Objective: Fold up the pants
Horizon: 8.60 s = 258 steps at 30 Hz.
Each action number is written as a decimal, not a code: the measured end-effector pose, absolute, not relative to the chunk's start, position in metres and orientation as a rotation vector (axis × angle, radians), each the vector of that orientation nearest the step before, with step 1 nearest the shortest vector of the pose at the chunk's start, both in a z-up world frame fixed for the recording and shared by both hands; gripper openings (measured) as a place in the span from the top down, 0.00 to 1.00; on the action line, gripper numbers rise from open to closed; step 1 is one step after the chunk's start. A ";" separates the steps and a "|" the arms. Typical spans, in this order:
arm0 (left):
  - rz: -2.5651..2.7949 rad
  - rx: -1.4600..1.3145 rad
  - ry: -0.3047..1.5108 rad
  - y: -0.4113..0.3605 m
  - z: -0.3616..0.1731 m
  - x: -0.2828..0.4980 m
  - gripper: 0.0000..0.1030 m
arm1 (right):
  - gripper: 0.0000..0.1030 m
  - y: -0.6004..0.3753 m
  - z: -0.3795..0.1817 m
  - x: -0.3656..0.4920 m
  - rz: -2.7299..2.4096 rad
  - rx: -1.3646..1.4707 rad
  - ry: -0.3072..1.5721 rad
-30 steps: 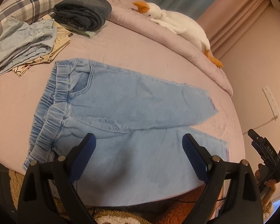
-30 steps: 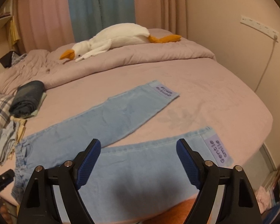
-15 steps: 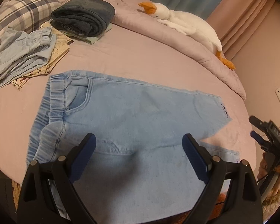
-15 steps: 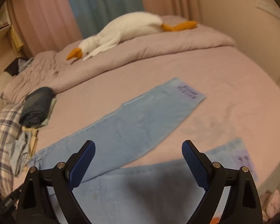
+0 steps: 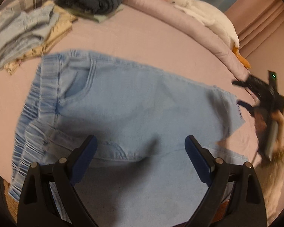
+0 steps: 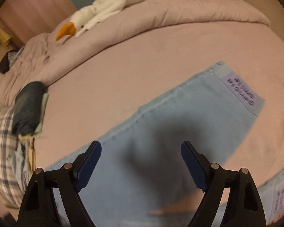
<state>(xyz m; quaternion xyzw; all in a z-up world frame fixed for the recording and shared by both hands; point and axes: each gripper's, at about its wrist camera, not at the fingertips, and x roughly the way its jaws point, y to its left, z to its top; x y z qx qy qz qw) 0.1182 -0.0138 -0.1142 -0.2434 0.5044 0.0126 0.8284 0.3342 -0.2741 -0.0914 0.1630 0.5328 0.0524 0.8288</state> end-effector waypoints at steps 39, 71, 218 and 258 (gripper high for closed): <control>-0.057 -0.776 1.014 -0.034 -0.096 0.145 0.35 | 0.95 -0.386 -0.081 0.047 0.136 0.635 0.942; -0.191 -0.679 1.110 -0.039 -0.137 0.017 0.93 | 0.95 -0.396 -0.094 0.034 0.025 0.508 0.979; 0.197 -0.556 1.013 0.130 -0.137 0.035 0.35 | 0.33 -0.232 -0.083 0.135 0.181 0.054 1.045; 0.197 -0.641 1.027 0.140 -0.167 0.014 0.50 | 0.89 -0.102 -0.129 0.182 0.523 -0.084 1.217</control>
